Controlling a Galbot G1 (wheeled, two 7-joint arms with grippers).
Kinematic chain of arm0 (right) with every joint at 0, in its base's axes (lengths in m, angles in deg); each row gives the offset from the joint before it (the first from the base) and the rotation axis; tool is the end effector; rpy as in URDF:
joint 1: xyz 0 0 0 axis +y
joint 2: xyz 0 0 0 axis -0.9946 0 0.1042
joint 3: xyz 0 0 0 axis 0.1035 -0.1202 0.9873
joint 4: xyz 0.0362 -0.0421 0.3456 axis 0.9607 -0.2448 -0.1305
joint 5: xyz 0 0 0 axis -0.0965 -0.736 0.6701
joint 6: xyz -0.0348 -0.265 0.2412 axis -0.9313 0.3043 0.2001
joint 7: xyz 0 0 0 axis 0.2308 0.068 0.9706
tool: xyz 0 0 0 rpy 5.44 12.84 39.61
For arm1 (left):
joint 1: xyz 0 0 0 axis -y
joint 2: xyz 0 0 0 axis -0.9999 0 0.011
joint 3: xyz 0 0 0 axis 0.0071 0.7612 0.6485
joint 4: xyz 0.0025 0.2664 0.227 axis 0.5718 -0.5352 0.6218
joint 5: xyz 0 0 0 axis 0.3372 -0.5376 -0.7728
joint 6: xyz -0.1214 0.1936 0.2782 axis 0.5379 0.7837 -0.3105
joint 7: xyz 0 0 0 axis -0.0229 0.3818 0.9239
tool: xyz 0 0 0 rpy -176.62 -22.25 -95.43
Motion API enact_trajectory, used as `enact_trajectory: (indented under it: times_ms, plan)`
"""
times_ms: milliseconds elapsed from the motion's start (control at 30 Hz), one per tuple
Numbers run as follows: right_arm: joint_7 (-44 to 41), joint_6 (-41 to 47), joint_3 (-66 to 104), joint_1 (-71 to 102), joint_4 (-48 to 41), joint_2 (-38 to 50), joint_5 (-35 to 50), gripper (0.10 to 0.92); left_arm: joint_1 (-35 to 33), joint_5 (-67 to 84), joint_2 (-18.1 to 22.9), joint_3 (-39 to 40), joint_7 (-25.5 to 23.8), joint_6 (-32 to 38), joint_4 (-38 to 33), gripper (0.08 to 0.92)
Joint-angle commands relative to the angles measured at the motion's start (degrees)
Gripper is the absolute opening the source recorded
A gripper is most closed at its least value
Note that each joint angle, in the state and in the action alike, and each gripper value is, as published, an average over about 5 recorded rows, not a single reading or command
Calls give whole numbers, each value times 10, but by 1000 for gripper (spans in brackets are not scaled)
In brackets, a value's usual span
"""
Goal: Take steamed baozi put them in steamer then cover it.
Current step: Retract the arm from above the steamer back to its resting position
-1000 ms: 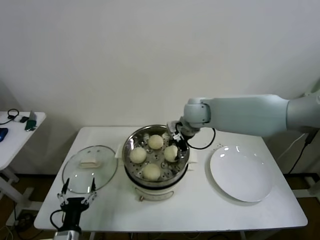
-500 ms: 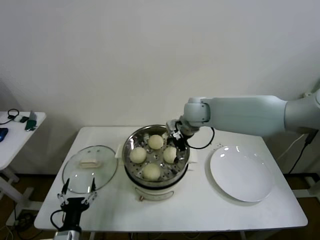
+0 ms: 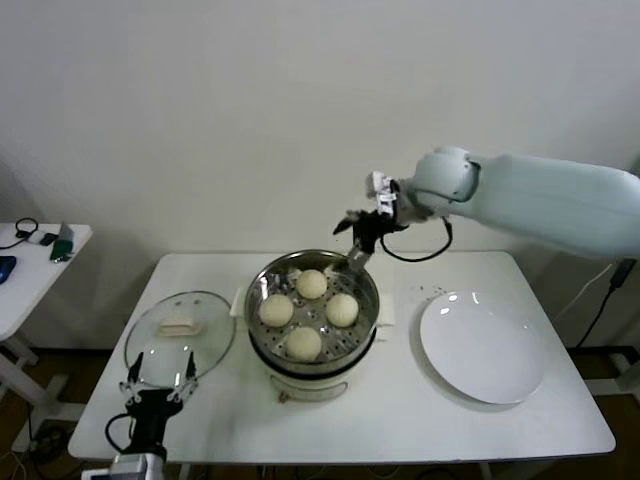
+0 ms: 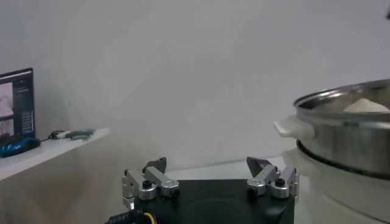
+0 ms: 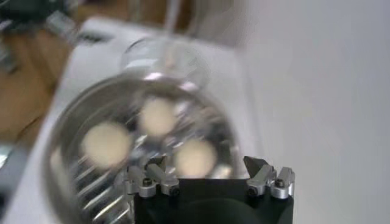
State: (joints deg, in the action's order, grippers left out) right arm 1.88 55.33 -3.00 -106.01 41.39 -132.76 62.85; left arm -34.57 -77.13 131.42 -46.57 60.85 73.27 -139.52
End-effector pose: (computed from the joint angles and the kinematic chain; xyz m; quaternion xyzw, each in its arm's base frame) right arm 0.5289 0.0082 -0.0143 0.5134 -0.7443 0.3722 0.2096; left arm 0.1456 0.0655 -0.3480 0.0739 -0.9918 -0.0912 0.0511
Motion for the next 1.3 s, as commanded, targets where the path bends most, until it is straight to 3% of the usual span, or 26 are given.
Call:
enact_trajectory:
  times_ms: [33,267,433,600,800,1100,1300]
  plan:
    - [334,-21,346,258,40,166,34,823,12,5,-13,9,-6,-45,-10,823]
    - [324,-97,531,504,108,291,-96,823,25,-2,-27,10,-7,-45,-1,823]
    - [320,-118,833,807,159,309,-116,823,38,-14,-36,10,-4,-45,-1,823]
    - [295,-145,1101,1083,185,225,-131,823,46,-40,-46,11,-1,-43,-3,823]
    - [247,-216,1241,1252,189,107,-161,823,47,-79,-61,7,1,-37,-14,823]
    - [215,-313,1267,1350,191,-35,-194,823,45,-143,-91,4,29,-34,-11,823]
    - [216,-327,1240,1374,204,-103,-216,823,39,-304,-149,-2,99,-18,5,823]
